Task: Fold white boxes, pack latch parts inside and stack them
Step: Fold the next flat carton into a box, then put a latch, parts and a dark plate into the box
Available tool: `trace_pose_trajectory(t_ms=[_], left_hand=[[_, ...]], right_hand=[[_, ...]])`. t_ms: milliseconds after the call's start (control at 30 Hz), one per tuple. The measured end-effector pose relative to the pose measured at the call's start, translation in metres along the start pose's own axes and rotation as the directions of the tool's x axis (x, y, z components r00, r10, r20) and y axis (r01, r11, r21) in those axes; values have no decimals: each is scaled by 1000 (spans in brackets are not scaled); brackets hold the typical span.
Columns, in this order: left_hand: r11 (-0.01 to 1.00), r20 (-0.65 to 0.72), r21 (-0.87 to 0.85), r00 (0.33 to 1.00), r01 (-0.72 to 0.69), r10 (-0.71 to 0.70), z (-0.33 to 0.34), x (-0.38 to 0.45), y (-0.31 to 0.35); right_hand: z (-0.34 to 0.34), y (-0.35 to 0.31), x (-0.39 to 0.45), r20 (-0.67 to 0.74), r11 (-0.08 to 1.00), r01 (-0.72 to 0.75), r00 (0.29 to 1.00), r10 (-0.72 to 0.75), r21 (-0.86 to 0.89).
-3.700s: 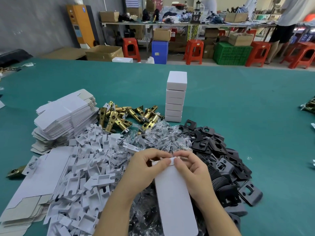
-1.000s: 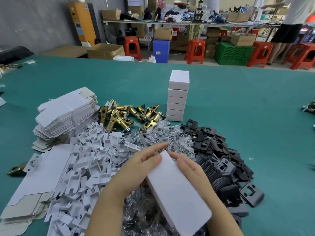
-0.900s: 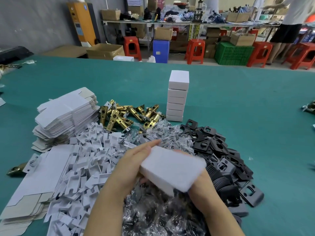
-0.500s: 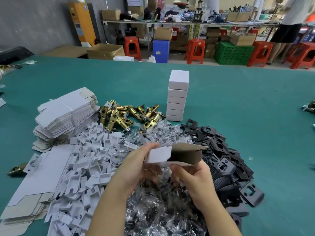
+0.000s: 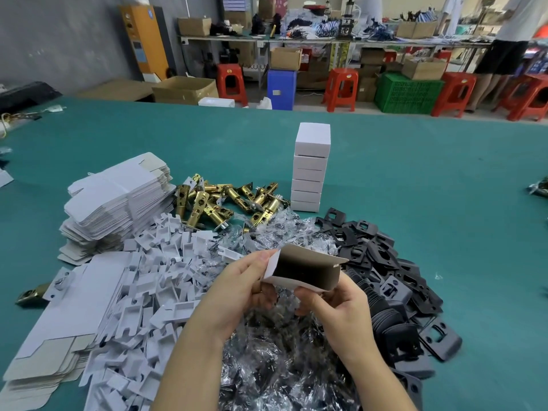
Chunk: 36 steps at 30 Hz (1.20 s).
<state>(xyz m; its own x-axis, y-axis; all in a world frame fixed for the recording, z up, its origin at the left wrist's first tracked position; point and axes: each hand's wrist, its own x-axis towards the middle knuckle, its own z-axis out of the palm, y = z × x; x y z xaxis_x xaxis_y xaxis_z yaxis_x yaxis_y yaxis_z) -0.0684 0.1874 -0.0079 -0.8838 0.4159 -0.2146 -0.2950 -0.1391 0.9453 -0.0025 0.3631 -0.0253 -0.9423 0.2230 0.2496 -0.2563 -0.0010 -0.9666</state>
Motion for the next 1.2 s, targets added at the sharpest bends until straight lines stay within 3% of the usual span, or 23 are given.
trace_pose_trajectory(t_ms=[233,400,533,700,967,1133,1200], left_hand=[[999,-2,51,1000,9,-9,2,0,1],[951,-187,310,981,9,52,1,-2,6],[733,-296,680,923,22,247,-3,1,13],[520,-337,846,876,121,345,-13,11,33],[235,-435,900,787,367,437,-59,97,89],[52,-395,914,852,403,345,-98,119,87],[31,-409,903,832,429,374,-107,123,86]], right_hand=[[0,8,0,-3,1000,-16,1000,16,15],[3,13,-1,-24,997,-64,998,66,53],[3,13,1,-7,996,-94,996,94,-3],[2,12,3,22,990,-86,996,89,-109],[1,13,6,14,983,-92,995,95,-159],[0,12,8,9,983,-102,994,105,-150],[1,12,9,14,982,-102,994,106,-159]])
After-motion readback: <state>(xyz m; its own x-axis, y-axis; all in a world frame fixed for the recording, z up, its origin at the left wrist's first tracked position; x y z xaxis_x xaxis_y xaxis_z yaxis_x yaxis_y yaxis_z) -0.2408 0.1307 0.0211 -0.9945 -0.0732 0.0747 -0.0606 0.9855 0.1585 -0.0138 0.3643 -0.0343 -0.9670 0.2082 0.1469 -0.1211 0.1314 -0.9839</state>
